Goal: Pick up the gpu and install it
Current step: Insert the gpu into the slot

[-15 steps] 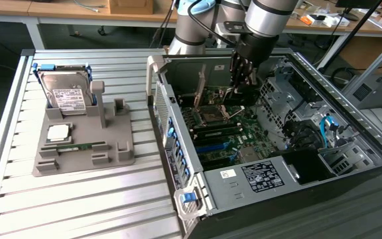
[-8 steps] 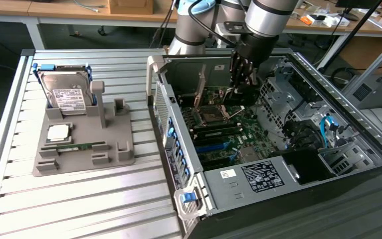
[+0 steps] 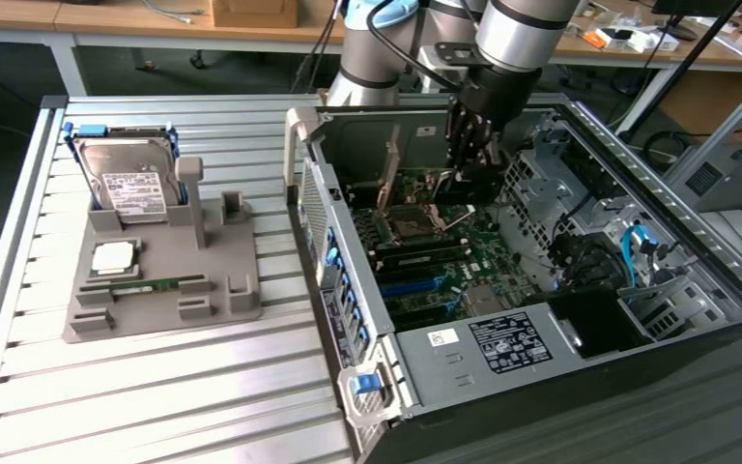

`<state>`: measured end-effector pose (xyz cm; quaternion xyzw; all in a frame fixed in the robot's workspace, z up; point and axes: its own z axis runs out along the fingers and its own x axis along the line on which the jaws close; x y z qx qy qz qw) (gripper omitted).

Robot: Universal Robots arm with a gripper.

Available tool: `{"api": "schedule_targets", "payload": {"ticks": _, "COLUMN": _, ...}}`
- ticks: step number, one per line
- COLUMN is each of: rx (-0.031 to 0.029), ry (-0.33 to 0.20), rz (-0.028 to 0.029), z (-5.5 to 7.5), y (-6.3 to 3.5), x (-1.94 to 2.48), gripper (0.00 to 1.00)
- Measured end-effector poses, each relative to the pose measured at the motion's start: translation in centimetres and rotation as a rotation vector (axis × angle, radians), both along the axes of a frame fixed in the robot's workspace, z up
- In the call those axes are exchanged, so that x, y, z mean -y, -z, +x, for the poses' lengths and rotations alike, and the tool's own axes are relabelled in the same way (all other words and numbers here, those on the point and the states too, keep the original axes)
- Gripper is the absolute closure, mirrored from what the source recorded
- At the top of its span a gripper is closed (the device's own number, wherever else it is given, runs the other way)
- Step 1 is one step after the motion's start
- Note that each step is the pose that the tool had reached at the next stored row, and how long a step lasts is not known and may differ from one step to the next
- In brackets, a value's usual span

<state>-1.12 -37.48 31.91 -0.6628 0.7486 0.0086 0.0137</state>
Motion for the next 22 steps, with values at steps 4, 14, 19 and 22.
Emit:
{"api": "schedule_targets", "payload": {"ticks": 4, "rx": 0.0, "ry": -0.009, "rz": -0.0001, "z": 0.0, "y": 0.0, "x": 0.0, "gripper": 0.73}}
{"api": "schedule_targets", "payload": {"ticks": 14, "rx": -0.0001, "ry": -0.03, "rz": -0.0002, "z": 0.0, "y": -0.01, "x": 0.0, "gripper": 0.73}}
{"api": "schedule_targets", "payload": {"ticks": 19, "rx": 0.0, "ry": -0.039, "rz": -0.0001, "z": 0.0, "y": 0.0, "x": 0.0, "gripper": 0.73}}
{"api": "schedule_targets", "payload": {"ticks": 22, "rx": 0.0, "ry": -0.044, "rz": -0.0001, "z": 0.0, "y": 0.0, "x": 0.0, "gripper": 0.73}}
